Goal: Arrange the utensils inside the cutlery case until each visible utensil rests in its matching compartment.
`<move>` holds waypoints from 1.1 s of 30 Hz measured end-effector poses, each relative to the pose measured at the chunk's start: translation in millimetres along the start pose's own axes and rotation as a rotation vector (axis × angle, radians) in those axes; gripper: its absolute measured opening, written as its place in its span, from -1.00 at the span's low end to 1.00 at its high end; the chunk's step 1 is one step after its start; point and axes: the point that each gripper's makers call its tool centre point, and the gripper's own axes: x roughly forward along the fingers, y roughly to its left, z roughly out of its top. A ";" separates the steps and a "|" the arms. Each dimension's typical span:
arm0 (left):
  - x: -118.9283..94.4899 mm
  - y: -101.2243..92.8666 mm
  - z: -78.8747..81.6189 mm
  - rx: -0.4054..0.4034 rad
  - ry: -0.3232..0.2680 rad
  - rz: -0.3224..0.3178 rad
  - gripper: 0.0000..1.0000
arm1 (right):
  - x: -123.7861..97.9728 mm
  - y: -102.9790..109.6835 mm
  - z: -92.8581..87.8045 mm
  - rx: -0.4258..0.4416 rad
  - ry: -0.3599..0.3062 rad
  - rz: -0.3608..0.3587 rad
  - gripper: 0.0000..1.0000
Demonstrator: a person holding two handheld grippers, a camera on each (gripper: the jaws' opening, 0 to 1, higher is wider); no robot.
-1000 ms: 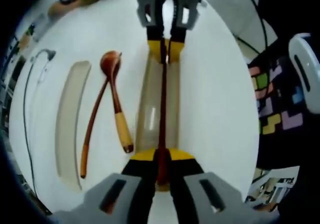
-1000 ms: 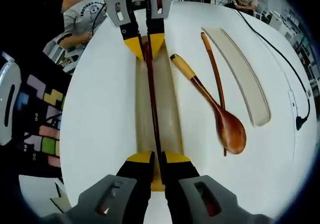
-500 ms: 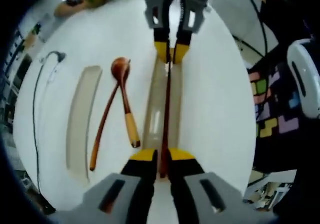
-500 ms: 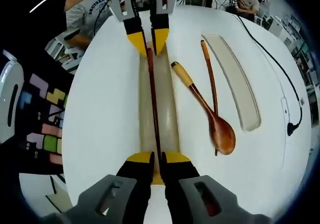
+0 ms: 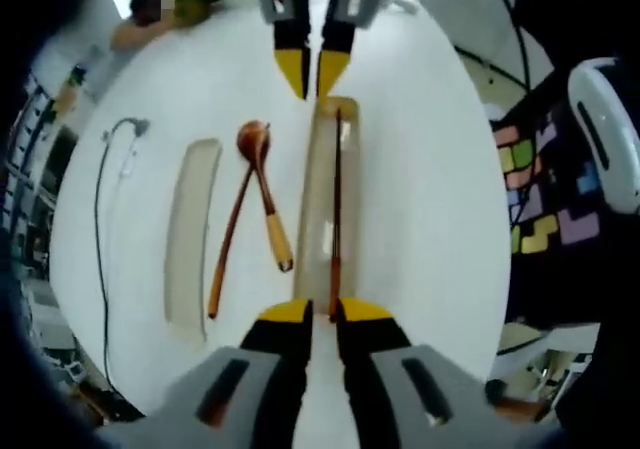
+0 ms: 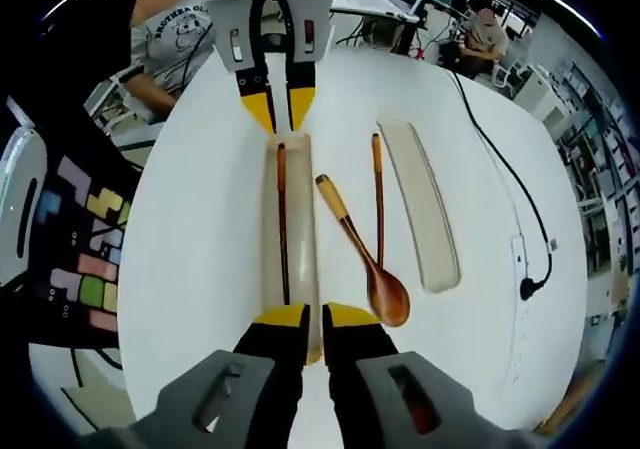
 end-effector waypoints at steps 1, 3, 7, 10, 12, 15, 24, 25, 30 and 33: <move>-2.8 3.7 1.4 0.010 -0.005 0.023 -0.81 | -1.1 -0.7 0.2 -0.001 0.000 -0.002 -0.90; -7.8 5.6 3.2 0.016 -0.010 0.029 -0.81 | -3.6 -2.6 1.2 0.000 -0.001 -0.007 -0.90; -9.6 8.3 6.7 -0.028 -0.029 0.030 -0.78 | -5.9 -1.3 0.5 0.000 0.008 0.002 -0.90; -10.2 12.2 5.2 -0.012 -0.013 0.043 -0.78 | -5.1 3.4 0.1 0.022 0.005 0.033 -0.83; -10.9 16.2 7.6 -0.007 -0.021 0.054 -0.78 | -3.5 7.9 0.8 0.013 -0.006 0.061 -0.81; -10.0 17.4 11.9 -0.006 -0.045 0.044 -0.76 | -2.2 5.6 3.6 0.035 -0.026 0.066 -0.86; 4.6 39.3 7.6 0.007 -0.037 0.064 -0.56 | 12.4 -22.8 8.3 0.025 -0.018 0.013 -0.86; 7.3 42.2 6.1 0.007 -0.033 0.062 -0.55 | 15.5 -26.1 10.2 0.025 -0.012 0.015 -0.86; 19.2 59.2 -4.3 0.000 0.004 0.070 -0.56 | 25.0 -42.5 18.5 -0.006 0.011 -0.006 -0.85; 25.2 65.8 -5.7 0.000 0.013 0.072 -0.55 | 33.3 -50.0 24.1 -0.011 0.010 -0.007 -0.81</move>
